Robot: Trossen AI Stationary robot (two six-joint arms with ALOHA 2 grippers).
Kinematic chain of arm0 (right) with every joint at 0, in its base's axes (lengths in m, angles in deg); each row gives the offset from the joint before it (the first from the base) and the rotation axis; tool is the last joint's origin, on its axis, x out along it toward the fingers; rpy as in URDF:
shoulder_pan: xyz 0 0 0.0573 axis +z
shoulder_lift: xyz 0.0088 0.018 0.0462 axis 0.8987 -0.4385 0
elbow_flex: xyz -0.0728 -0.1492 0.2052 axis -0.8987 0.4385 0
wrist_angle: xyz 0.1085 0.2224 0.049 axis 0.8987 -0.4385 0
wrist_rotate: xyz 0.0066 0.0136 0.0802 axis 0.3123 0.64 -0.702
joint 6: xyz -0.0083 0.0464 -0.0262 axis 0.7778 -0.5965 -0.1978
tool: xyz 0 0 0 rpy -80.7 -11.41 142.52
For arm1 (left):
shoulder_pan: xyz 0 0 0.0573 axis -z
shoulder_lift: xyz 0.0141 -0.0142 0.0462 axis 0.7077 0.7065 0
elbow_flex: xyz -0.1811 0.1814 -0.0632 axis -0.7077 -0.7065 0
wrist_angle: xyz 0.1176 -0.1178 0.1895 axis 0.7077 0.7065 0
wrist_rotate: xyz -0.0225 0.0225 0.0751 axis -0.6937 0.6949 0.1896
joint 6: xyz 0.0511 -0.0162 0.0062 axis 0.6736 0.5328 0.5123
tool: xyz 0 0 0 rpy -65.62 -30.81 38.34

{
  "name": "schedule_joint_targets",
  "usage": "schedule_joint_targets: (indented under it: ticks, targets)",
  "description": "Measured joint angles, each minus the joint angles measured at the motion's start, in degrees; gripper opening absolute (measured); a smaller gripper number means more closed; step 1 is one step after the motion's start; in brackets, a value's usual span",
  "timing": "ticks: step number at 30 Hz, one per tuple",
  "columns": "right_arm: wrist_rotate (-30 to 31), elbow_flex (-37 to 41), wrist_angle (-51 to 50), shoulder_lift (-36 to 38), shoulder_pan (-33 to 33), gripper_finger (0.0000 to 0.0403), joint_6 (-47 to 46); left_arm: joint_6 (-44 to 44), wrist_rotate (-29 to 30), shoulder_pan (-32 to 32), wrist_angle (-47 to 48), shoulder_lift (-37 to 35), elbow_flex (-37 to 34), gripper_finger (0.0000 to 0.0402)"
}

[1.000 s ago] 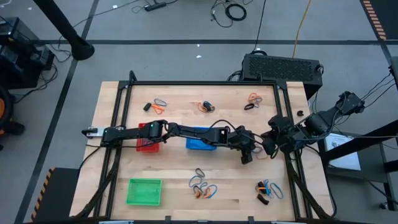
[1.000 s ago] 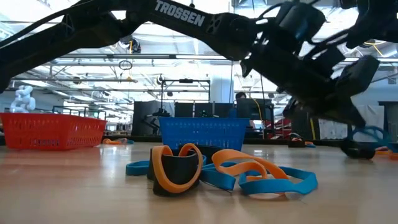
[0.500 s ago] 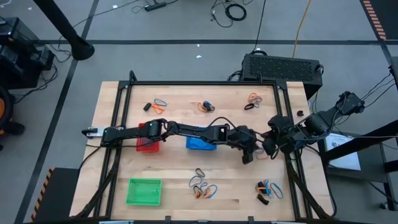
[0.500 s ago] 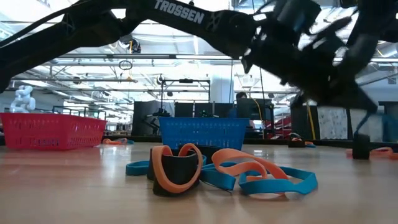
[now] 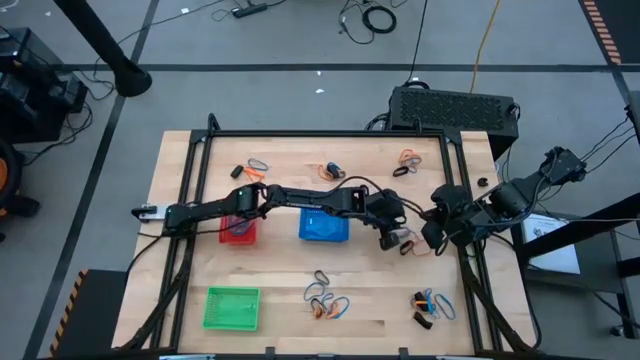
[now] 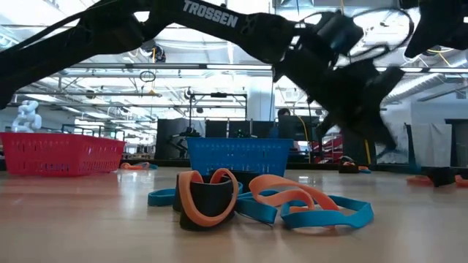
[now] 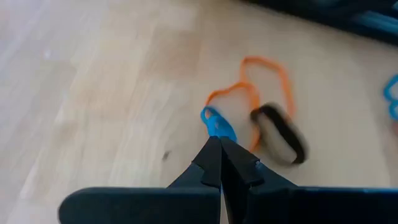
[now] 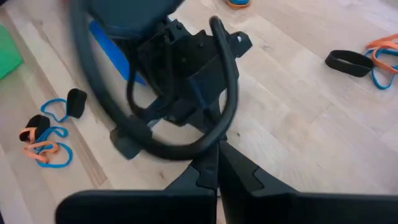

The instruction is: Sort rubber bands into baskets

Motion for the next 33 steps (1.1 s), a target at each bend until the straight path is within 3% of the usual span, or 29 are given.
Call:
schedule_joint_targets:
  ticks: [9,21,27,33]
  targets:
    - [0.8,0.0,0.1,0.0,0.02,0.0,-0.24,0.09,2.73,-0.07,3.59,-0.04,0.09,0.0011]
    - [0.97,0.0,0.21,0.0,0.02,0.0,-0.22,1.55,3.49,0.16,2.54,-0.04,0.09,0.0118]
    - [0.98,0.0,-0.02,0.0,0.02,0.0,0.14,2.52,3.47,0.15,2.83,-0.04,0.09,0.0125]
    - [1.08,0.0,-0.02,0.02,0.02,0.0,0.37,10.15,3.47,0.15,0.97,-0.02,0.09,0.0125]
